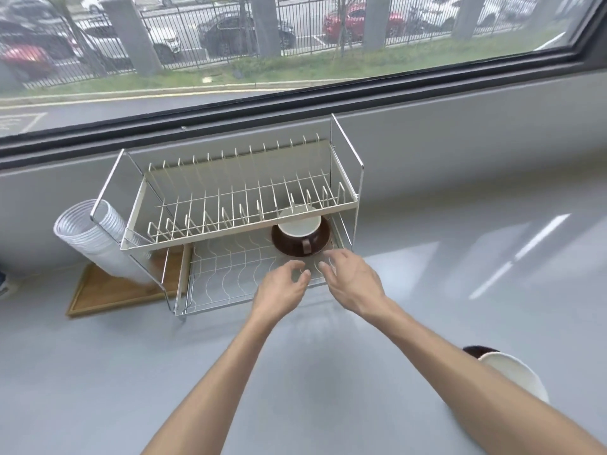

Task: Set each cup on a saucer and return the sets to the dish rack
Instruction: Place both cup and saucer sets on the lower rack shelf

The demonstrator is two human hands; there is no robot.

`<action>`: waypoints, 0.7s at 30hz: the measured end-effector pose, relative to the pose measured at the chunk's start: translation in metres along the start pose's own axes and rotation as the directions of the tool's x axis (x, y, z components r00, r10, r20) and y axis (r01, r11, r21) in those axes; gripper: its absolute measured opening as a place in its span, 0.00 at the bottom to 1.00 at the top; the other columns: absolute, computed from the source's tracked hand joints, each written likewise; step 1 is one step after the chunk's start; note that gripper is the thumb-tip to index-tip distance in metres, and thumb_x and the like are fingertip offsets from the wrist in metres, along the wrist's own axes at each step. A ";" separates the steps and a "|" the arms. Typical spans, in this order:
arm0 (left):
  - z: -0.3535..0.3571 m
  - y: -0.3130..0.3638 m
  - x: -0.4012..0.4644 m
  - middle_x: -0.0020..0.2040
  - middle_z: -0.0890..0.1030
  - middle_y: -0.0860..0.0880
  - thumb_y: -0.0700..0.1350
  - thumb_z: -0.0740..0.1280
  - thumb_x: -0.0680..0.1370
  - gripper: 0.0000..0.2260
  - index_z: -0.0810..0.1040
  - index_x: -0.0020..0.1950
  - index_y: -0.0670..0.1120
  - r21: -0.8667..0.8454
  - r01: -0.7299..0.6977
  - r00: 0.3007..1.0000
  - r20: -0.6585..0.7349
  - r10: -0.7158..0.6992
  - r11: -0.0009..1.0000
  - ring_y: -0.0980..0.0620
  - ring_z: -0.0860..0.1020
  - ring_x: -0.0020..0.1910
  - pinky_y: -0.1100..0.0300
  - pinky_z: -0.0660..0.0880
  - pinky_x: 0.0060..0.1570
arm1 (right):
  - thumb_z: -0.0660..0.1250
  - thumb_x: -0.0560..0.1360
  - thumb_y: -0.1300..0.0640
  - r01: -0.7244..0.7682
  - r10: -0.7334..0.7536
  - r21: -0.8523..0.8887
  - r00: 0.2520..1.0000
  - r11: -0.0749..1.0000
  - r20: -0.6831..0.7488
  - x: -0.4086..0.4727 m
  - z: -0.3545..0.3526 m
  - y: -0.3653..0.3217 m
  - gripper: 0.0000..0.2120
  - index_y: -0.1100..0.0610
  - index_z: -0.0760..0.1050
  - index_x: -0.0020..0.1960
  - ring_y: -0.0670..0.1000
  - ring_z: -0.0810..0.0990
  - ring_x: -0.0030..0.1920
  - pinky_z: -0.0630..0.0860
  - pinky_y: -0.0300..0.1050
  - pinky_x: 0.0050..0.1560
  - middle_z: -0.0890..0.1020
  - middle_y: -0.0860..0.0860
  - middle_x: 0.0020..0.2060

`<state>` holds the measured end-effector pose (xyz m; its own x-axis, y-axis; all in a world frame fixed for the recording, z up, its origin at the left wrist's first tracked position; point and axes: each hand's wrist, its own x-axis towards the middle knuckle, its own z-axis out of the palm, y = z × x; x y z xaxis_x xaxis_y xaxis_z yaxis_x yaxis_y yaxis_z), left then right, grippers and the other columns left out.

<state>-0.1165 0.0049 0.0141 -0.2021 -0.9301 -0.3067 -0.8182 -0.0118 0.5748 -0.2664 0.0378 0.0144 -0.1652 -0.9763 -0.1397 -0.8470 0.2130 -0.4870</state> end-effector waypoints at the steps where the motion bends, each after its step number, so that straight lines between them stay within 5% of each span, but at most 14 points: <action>1: 0.006 0.002 -0.007 0.69 0.79 0.48 0.57 0.61 0.81 0.19 0.74 0.71 0.54 0.016 -0.016 1.000 0.006 0.016 1.000 0.45 0.77 0.67 0.51 0.73 0.64 | 0.54 0.83 0.45 -0.015 0.015 -0.016 1.000 1.000 0.006 -0.010 -0.005 0.006 0.20 0.52 0.70 0.71 0.56 0.73 0.68 0.70 0.52 0.64 0.75 0.51 0.68; 10: 0.068 0.041 -0.047 0.71 0.77 0.49 0.57 0.59 0.82 0.19 0.73 0.72 0.55 0.148 -0.186 0.974 0.158 0.162 0.971 0.47 0.73 0.71 0.50 0.70 0.68 | 0.54 0.83 0.44 -0.188 0.186 -0.086 0.982 0.978 -0.030 -0.091 -0.033 0.078 0.21 0.51 0.70 0.71 0.56 0.74 0.67 0.70 0.52 0.65 0.76 0.51 0.68; 21: 0.140 0.089 -0.092 0.70 0.75 0.48 0.54 0.56 0.84 0.20 0.69 0.75 0.52 0.461 -0.518 0.855 0.289 0.430 0.721 0.44 0.76 0.66 0.50 0.74 0.57 | 0.56 0.82 0.45 -0.423 0.405 -0.109 0.901 0.900 -0.155 -0.175 -0.053 0.179 0.21 0.51 0.69 0.72 0.55 0.70 0.71 0.66 0.53 0.68 0.73 0.52 0.71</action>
<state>-0.2456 0.1412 -0.0129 -0.6801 -0.6947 -0.2342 -0.7331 0.6423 0.2237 -0.4156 0.2444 -0.0028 -0.5699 -0.7996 -0.1892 -0.7474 0.6001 -0.2851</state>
